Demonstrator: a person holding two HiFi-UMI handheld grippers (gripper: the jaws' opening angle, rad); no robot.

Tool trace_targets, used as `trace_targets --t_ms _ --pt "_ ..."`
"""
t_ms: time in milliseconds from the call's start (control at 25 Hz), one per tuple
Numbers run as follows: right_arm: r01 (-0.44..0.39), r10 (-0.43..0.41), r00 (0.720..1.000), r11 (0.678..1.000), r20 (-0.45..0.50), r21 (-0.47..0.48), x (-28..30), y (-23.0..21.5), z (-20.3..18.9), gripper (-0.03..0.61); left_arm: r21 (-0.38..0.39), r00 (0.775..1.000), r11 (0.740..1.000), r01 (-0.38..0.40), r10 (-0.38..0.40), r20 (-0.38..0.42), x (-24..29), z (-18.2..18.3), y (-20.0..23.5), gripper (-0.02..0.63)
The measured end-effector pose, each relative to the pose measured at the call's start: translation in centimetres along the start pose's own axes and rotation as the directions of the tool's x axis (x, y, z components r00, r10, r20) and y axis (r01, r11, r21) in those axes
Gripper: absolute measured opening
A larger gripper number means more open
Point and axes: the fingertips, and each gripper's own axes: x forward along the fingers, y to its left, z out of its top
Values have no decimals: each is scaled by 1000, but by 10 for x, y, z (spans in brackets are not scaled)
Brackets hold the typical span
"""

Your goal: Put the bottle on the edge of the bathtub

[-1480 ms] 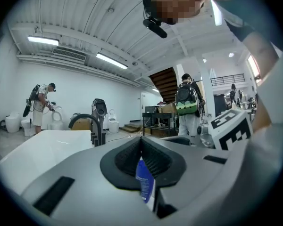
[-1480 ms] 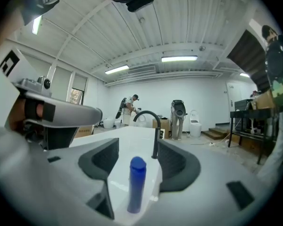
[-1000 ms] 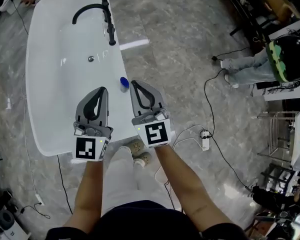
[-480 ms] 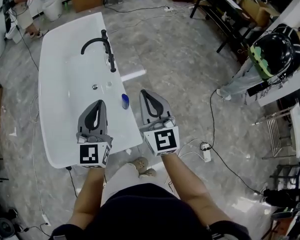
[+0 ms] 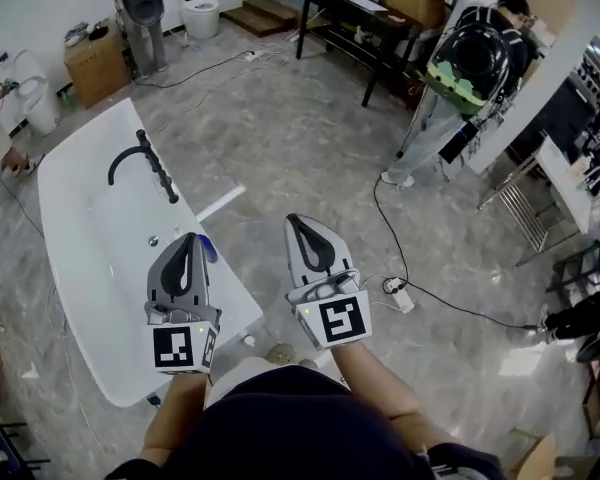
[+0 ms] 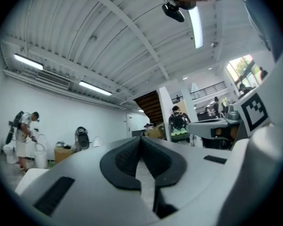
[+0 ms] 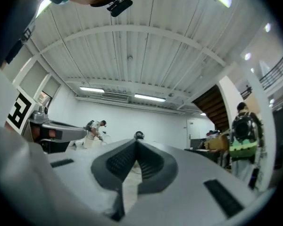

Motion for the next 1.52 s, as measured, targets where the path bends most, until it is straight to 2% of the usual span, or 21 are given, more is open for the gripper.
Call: trace_targets --t_ms 120,200,240,320,400,520,600,720,800,880,1000,1120,1520 --pt "170 -170 985 985 -5 -23 -34 -50 5 2 14 982 984 179 -180 52 38 16 -49 3" --pt "290 -291 957 956 -12 -44 -71 -90 5 2 5 951 955 298 -297 84 60 22 -95 3" --pt "357 -358 934 932 -15 -57 -95 -112 6 2 -3 929 933 360 -357 100 68 24 -124 3" --pt "491 -494 869 867 -19 -84 -153 -153 11 2 -17 871 877 481 -475 126 78 30 -186 3" --pt "609 -615 788 785 -25 -115 -217 -188 19 2 -28 802 808 589 -580 144 81 39 -252 3" --pt "739 -751 660 655 -29 -155 -312 -226 39 2 -40 692 696 717 -703 164 73 57 -349 3" --pt "801 -816 578 574 -30 -171 -365 -239 50 2 -43 621 625 780 -764 176 62 67 -400 3" --pt "867 -887 461 458 -31 -197 -418 -242 61 2 -47 522 523 851 -830 198 47 80 -449 3" --pt "893 -915 402 398 -27 -208 -443 -242 66 2 -53 467 467 883 -860 204 37 84 -472 3" --pt "909 -931 364 361 -24 -208 -462 -242 68 2 -54 433 432 900 -878 201 29 84 -490 3" --pt "918 -939 344 341 -21 -202 -477 -244 68 2 -51 412 411 910 -889 197 22 84 -508 3" --pt "918 -936 352 350 -24 -184 -482 -244 64 2 -40 412 412 910 -891 192 17 82 -516 3" --pt "904 -916 401 399 -24 -154 -478 -253 60 2 -26 465 469 883 -866 186 20 85 -514 3"
